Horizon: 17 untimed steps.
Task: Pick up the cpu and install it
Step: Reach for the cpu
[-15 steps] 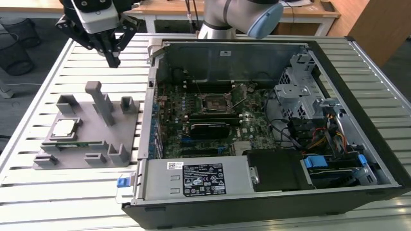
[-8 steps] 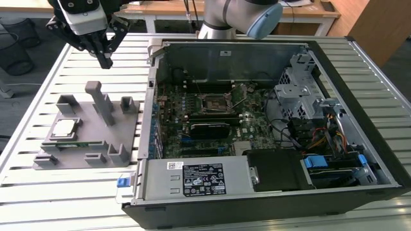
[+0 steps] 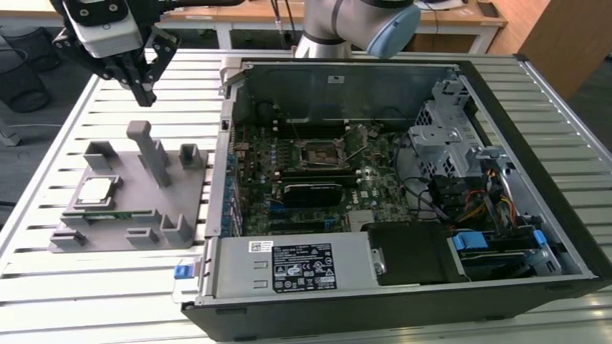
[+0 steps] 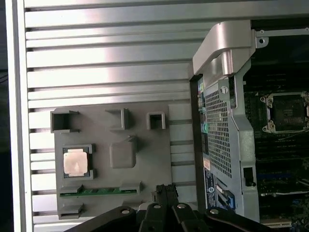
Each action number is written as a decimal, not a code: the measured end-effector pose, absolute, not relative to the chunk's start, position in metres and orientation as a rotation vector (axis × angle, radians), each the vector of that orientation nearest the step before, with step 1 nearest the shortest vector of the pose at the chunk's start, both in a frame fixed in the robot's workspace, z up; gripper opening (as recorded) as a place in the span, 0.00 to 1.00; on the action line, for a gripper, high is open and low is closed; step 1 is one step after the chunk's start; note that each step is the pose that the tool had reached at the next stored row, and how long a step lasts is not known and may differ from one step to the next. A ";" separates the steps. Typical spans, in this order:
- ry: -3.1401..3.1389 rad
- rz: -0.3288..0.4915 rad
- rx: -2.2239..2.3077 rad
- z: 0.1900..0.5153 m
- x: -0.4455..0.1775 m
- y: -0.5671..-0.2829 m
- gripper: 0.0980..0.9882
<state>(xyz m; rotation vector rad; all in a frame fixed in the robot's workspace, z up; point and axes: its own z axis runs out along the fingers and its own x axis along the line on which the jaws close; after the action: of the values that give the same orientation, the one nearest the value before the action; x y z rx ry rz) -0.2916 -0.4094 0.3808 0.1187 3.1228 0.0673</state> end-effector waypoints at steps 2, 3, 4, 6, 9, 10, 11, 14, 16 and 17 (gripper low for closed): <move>3.123 0.067 0.119 0.380 -0.295 -0.412 0.01; 3.123 0.067 0.119 0.380 -0.297 -0.413 0.01; 3.123 0.067 0.119 0.379 -0.299 -0.414 0.01; 3.123 0.067 0.119 0.379 -0.305 -0.414 0.01; 3.123 0.067 0.119 0.378 -0.315 -0.415 0.01; 3.123 0.067 0.119 0.378 -0.319 -0.415 0.01; 3.123 0.067 0.119 0.378 -0.322 -0.415 0.01; 3.123 0.067 0.119 0.378 -0.331 -0.415 0.01; 3.123 0.067 0.119 0.377 -0.337 -0.415 0.01; 3.123 0.067 0.119 0.377 -0.340 -0.415 0.01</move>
<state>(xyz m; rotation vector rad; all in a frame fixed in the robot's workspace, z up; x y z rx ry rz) -0.3400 -0.4146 0.3771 0.1189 3.1234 0.0672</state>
